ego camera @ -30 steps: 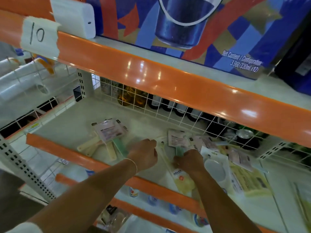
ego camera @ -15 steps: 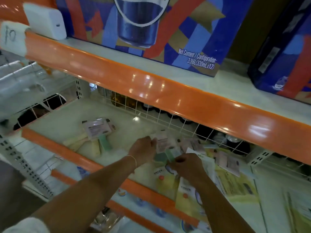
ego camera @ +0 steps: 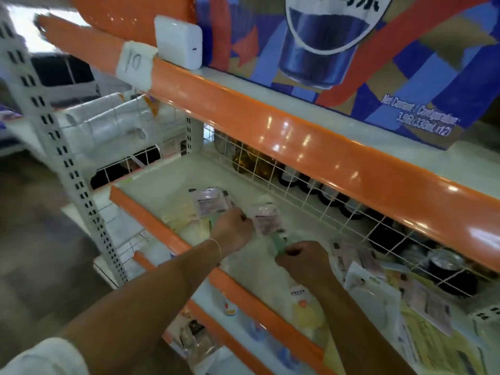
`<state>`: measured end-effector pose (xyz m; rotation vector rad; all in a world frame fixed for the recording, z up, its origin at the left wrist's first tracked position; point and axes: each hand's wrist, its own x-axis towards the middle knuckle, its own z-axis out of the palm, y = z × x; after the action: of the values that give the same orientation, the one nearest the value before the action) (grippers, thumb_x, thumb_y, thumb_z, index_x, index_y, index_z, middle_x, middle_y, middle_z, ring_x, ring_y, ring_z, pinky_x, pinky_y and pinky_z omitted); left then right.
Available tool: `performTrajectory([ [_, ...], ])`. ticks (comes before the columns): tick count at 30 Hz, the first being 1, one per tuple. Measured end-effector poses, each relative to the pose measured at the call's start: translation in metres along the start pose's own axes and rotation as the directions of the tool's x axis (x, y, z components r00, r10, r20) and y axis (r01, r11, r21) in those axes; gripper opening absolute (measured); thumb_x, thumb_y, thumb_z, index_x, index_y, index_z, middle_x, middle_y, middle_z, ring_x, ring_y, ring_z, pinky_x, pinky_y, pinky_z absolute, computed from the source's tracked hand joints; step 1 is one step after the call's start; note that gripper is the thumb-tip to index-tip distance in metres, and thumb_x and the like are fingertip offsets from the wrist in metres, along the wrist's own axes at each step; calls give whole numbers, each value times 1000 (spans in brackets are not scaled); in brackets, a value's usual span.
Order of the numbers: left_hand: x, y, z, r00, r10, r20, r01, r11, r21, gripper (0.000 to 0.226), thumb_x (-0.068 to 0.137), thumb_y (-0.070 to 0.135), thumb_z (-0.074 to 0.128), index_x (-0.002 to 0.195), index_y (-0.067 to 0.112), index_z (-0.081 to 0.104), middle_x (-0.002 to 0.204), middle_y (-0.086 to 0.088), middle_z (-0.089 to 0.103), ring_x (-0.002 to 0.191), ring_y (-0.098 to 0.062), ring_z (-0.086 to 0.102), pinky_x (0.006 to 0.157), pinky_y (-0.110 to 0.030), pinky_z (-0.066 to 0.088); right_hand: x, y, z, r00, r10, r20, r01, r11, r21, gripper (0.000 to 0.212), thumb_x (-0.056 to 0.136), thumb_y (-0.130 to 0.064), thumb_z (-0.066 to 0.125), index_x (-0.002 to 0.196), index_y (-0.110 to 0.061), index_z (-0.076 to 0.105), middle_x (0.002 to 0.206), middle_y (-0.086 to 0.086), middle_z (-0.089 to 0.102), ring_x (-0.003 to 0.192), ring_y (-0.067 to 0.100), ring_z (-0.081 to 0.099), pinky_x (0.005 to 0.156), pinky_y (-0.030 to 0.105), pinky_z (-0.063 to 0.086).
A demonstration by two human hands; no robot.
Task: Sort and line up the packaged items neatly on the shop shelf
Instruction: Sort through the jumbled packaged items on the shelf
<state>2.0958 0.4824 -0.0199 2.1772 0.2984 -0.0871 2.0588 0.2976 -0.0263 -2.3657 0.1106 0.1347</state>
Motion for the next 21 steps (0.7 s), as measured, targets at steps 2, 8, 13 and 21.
performTrajectory([
  [2, 7, -8, -27, 998, 45, -51, -43, 998, 38, 22, 92, 15, 45, 71, 15, 53, 70, -1, 54, 65, -17, 52, 55, -24, 42, 9, -24, 15, 1000, -23, 12, 23, 1000, -2, 34, 63, -33, 76, 71, 0, 71, 65, 17, 68, 54, 28, 64, 54, 37, 54],
  [8, 30, -45, -89, 991, 16, -134, -16, 1000, 0, 15, 87, 27, 60, 78, 14, 61, 79, -4, 65, 72, -22, 61, 60, -26, 43, 25, -90, 63, 999, -1, 36, -2, 998, 70, 35, 57, -33, 72, 68, 0, 68, 65, 18, 67, 50, 20, 58, 49, 29, 44],
  [13, 42, -67, -120, 988, 24, -153, -15, 998, 57, 12, 87, 19, 52, 88, 12, 62, 80, 2, 58, 68, -14, 52, 56, -25, 39, 30, -125, 91, 999, 24, 24, -26, 998, 61, 15, 63, -25, 77, 65, -11, 73, 63, 5, 70, 59, 18, 69, 58, 36, 58],
  [21, 54, -74, -127, 994, 79, -70, -73, 994, 79, 12, 85, 17, 50, 86, 13, 62, 82, 0, 61, 71, -16, 56, 60, -28, 46, 35, -139, 109, 1000, 15, 13, -15, 1000, 0, 27, 70, -33, 71, 68, -5, 70, 67, 13, 69, 64, 28, 69, 59, 44, 59],
])
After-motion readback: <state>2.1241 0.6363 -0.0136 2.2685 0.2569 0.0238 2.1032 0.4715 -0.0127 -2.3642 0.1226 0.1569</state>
